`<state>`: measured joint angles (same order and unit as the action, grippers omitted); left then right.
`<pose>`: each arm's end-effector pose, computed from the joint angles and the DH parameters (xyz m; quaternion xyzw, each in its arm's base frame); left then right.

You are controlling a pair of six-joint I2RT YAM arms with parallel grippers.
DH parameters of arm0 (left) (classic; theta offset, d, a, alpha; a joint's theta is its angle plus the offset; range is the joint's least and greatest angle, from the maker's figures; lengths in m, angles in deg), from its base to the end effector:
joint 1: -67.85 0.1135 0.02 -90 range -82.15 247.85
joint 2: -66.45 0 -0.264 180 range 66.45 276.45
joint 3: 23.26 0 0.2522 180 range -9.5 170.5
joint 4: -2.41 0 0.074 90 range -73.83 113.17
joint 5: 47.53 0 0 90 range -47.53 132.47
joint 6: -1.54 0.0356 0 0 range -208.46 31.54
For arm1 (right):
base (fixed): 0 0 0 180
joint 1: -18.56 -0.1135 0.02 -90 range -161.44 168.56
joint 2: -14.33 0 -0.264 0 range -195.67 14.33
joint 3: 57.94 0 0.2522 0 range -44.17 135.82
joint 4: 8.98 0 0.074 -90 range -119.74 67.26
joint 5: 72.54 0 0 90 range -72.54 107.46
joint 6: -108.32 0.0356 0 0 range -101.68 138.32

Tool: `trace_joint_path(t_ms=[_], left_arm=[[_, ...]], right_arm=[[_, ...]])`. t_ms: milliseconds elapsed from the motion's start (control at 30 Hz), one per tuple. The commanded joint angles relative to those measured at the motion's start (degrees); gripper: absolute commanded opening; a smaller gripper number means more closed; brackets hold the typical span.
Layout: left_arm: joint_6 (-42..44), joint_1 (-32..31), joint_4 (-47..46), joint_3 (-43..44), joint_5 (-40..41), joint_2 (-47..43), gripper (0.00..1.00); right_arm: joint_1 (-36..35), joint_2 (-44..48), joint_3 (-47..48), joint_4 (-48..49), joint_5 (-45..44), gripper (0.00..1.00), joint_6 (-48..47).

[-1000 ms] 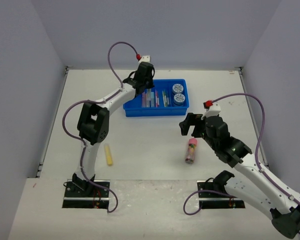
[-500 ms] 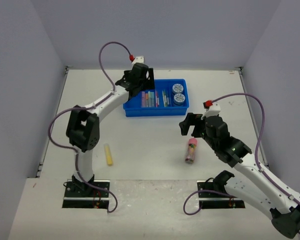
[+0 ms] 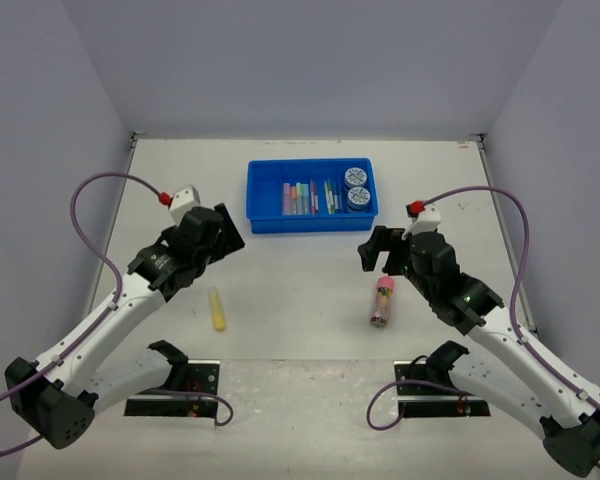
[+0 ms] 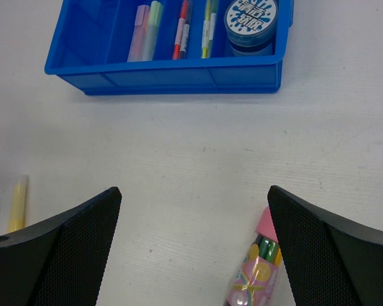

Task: Sort the stationery into containers
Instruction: Pick up the pen from the center of the board.

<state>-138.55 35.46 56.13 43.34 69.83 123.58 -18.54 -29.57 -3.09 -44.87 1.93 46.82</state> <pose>0.1786 -0.0939 0.3030 -0.2286 0.8704 -0.0851 0.4277 0.1458 0.0983 0.2988 0.0098 0.8385 0.1929 0.5096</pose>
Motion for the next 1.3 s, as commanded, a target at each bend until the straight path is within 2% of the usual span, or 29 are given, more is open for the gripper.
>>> trace_joint_path(t_ms=[0, 133, 300, 533, 600, 667, 767, 800, 867, 900, 933, 1033, 1133, 1200, 1267], left_arm=[[-4.02, 0.04, 6.27, -7.71, -4.08, -4.24, 1.00], [-5.81, 0.04, 6.72, -12.80, -4.98, -1.88, 1.00], [-8.29, 0.04, 7.56, -15.41, -6.97, 7.75, 0.97], [-10.12, 0.04, 0.20, -20.16, -9.85, 10.84, 0.88], [-10.29, 0.13, -0.23, -20.50, -8.57, 13.06, 0.80], [-10.39, 0.21, -0.14, -20.58, -7.85, 14.65, 0.77], [-9.84, 0.13, -2.97, -21.56, -8.50, 17.37, 0.55], [-9.49, 0.13, -3.42, -21.73, -9.09, 18.29, 0.46], [-8.80, 0.13, -4.28, -21.89, -9.84, 19.03, 0.15], [-8.17, 0.13, -4.63, -21.83, -10.07, 19.20, 0.03], [-6.89, 0.13, -4.71, -21.56, -10.52, 19.16, 0.00], [-4.06, 0.04, -4.28, -19.59, -11.18, 17.62, 0.00], [-1.78, -0.44, -5.50, -16.33, -10.40, 11.91, 0.00], [0.83, -0.84, -9.47, -14.04, -11.02, 6.73, 0.00], [7.58, -0.88, -16.68, -9.85, -12.10, 5.56, 0.00]], right_arm=[[0.19, 0.26, -0.43, 1.61, -0.03, 0.99, 0.45], [0.19, 0.68, -0.65, 1.58, -0.11, 0.99, 0.50], [0.10, 1.11, -0.74, 1.57, 0.33, 0.99, 0.50], [0.18, 2.07, -1.00, 1.57, 0.68, 0.99, 0.41], [0.10, 2.15, -1.00, 1.74, 1.02, 0.99, 0.24], [0.19, 2.06, -1.00, 1.91, 1.38, 0.99, 0.23], [0.19, 2.15, -1.01, 1.92, 1.37, 0.99, 0.15], [0.19, 2.15, -1.09, 2.00, 1.20, 0.99, 0.23], [0.19, 2.24, -1.09, 1.93, 1.20, 0.99, 0.15], [0.19, 2.24, -1.09, 1.99, 1.20, 0.99, 0.15], [0.19, 2.20, -1.05, 2.00, 1.12, 0.99, 0.15], [0.19, 1.97, -0.91, 2.00, 1.02, 0.99, 0.15], [0.19, 1.85, -0.91, 1.95, 0.85, 0.99, 0.06], [0.10, 1.80, -0.91, 2.00, 0.86, 0.99, 0.06], [0.19, 1.85, -0.91, 1.96, 0.93, 0.99, 0.10]])
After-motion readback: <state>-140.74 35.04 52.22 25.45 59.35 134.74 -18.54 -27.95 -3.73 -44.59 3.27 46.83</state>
